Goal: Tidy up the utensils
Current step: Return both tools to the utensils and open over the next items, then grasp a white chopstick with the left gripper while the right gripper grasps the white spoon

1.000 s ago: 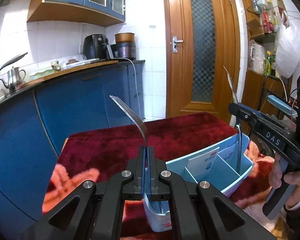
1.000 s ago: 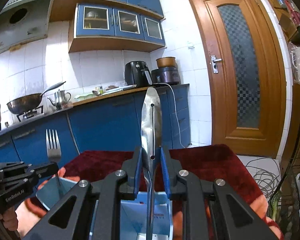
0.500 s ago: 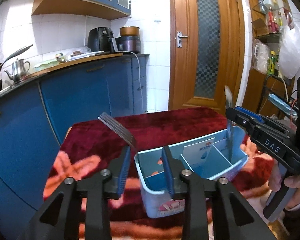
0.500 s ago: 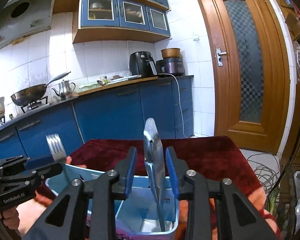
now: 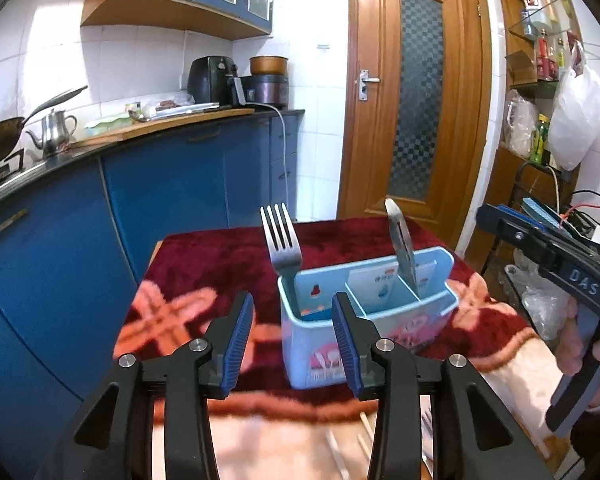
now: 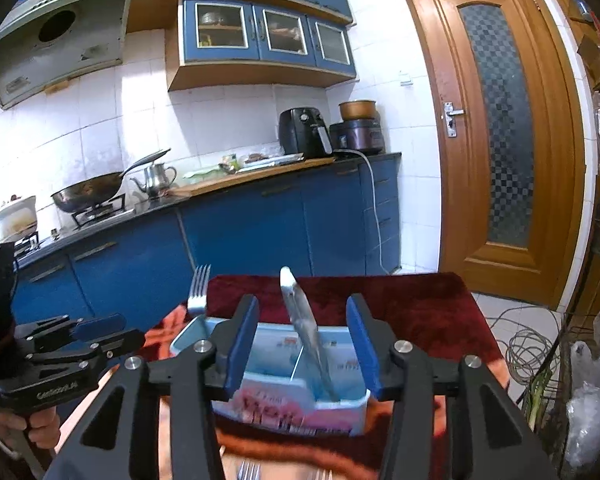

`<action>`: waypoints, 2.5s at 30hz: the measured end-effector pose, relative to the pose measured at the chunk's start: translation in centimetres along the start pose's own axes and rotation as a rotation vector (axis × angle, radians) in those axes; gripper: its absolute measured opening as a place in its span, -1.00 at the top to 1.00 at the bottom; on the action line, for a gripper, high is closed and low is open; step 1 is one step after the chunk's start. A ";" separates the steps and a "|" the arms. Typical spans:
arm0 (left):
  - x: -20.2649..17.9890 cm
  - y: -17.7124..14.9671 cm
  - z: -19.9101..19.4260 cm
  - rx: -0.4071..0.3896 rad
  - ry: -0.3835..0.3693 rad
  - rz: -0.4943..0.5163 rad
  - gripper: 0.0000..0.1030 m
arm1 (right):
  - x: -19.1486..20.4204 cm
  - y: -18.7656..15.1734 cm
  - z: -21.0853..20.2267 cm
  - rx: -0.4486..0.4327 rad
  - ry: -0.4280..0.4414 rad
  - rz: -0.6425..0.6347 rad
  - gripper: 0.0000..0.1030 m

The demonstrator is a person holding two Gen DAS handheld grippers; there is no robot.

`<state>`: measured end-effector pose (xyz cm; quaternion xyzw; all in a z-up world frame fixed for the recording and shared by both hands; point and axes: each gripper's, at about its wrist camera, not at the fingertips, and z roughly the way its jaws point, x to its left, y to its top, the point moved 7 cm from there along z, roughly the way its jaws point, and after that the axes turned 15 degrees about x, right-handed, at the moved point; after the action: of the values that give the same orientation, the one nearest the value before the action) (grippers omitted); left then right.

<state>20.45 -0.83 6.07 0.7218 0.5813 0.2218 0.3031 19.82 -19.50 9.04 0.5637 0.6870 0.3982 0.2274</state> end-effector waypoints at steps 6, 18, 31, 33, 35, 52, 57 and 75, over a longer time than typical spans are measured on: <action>0.3 -2.1 -0.9 0.066 -0.002 -0.009 0.16 | 0.0 -2.3 -1.6 0.091 -0.004 -0.021 -0.09; 0.3 -6.1 0.1 0.248 -0.006 -0.005 0.15 | -2.0 -9.8 -0.6 0.451 -0.057 -0.035 -0.21; -1.7 -9.6 3.1 0.449 -0.042 0.040 0.15 | -3.6 -15.2 1.1 0.722 -0.093 -0.048 -0.33; -2.1 -10.1 3.7 0.480 -0.058 0.044 0.14 | -3.9 -15.7 1.4 0.752 -0.095 -0.044 -0.34; -2.5 -10.5 4.3 0.510 -0.069 0.054 0.14 | -4.0 -16.3 1.8 0.784 -0.096 -0.048 -0.36; -2.6 -11.7 7.7 0.653 -0.118 0.011 0.14 | -5.3 -18.2 3.5 0.916 -0.033 0.044 -0.48; -2.8 -11.6 8.2 0.664 -0.121 0.019 0.20 | -5.5 -18.1 3.6 0.908 -0.067 0.026 -0.15; -2.4 -11.5 7.7 0.645 -0.216 -0.047 0.88 | -5.9 -15.8 1.8 0.739 0.012 0.120 0.47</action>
<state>17.00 -2.89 -7.34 0.7864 0.6024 -0.0582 0.1238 13.34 -25.39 -5.56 0.6447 0.7514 0.1392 -0.0190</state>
